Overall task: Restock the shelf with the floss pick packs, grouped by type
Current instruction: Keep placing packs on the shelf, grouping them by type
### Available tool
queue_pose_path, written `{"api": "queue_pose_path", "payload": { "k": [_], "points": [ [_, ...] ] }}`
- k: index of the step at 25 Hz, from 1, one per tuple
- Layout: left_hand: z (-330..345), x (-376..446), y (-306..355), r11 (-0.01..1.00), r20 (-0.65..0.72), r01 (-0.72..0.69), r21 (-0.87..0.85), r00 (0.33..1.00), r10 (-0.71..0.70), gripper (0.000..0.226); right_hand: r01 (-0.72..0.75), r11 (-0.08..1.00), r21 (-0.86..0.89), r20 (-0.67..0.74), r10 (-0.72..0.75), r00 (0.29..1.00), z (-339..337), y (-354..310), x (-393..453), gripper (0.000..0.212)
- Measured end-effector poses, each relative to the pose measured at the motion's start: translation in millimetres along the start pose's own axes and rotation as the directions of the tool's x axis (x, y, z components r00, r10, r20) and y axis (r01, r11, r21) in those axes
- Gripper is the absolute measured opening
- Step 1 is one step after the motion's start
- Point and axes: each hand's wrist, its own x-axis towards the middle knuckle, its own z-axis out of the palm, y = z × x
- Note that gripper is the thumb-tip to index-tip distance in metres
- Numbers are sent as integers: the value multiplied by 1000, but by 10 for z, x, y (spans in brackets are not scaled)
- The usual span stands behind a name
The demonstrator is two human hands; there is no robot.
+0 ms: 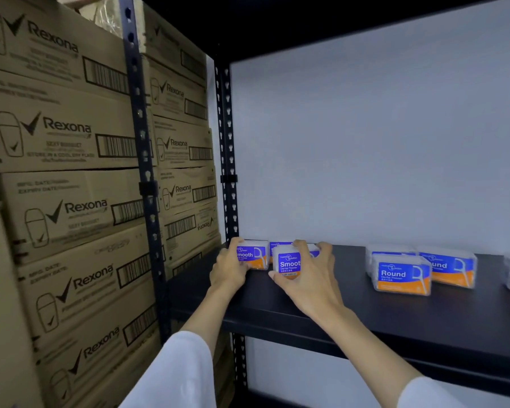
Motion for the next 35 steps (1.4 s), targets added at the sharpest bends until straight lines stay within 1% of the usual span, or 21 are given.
{"api": "queue_pose_path", "payload": {
  "k": [3, 5, 6, 7, 10, 11, 13, 15, 17, 18, 19, 20, 22, 24, 25, 28, 32, 35],
  "points": [
    [-52, 33, -46, 1000, 28, -1, 20, 1000, 1, 56, -1, 1000, -13, 11, 1, 1000, -5, -8, -11, 73],
    [-68, 10, -52, 999, 51, 41, -35, 998, -39, 67, -11, 1000, 0, 15, 11, 1000, -16, -8, -20, 74],
    [-89, -17, -86, 997, 60, 68, -34, 996, -65, 72, -9, 1000, 1, 23, 9, 1000, -12, -10, -25, 74],
    [-126, -47, -147, 996, 66, 88, 9, 994, -88, 71, -3, 1000, 5, 34, 3, 999, 2, -26, -29, 73],
    [-303, -154, -356, 964, 91, 109, 243, 987, -135, 50, 36, 999, 27, 28, -37, 999, 117, -145, -21, 71],
    [-342, -196, -399, 957, 88, 117, 267, 986, -145, 46, 56, 998, 7, 31, -56, 998, 185, -208, -2, 71],
    [-358, -260, -415, 957, 52, 125, 263, 988, -143, 41, 90, 993, -76, 72, -84, 994, 349, -338, 36, 75],
    [-332, -291, -381, 955, 5, 132, 265, 990, -138, 40, 124, 970, -208, 119, -101, 988, 480, -392, 76, 80],
    [-328, -289, -373, 957, -8, 135, 258, 990, -138, 39, 155, 927, -341, 131, -116, 985, 517, -376, 107, 82],
    [-331, -285, -377, 958, -5, 137, 253, 990, -141, 38, 171, 914, -367, 131, -132, 983, 504, -350, 110, 81],
    [-335, -291, -379, 958, -3, 140, 250, 990, -144, 38, 198, 914, -354, 139, -158, 978, 487, -317, 112, 78],
    [-336, -298, -381, 958, -3, 143, 248, 989, -146, 38, 239, 922, -306, 152, -201, 968, 464, -284, 110, 75],
    [-337, -303, -373, 959, -5, 141, 246, 990, -144, 38, 324, 936, -136, 189, -297, 936, 408, -221, 129, 67],
    [-337, -299, -368, 960, -13, 135, 244, 991, -136, 37, 346, 938, -1, 233, -336, 912, 345, -148, 178, 62],
    [-337, -295, -371, 960, -17, 134, 245, 991, -134, 37, 350, 937, 21, 252, -344, 905, 332, -115, 213, 61],
    [-330, -278, -384, 959, -24, 134, 251, 991, -132, 36, 366, 930, -9, 276, -350, 895, 356, -74, 340, 64],
    [-321, -262, -383, 960, -34, 139, 244, 990, -135, 35, 388, 911, -143, 264, -342, 902, 443, -56, 465, 64],
    [-320, -273, -370, 958, -37, 145, 247, 989, -141, 35, 386, 903, -190, 279, -327, 903, 449, -48, 453, 66]
  ]
}}
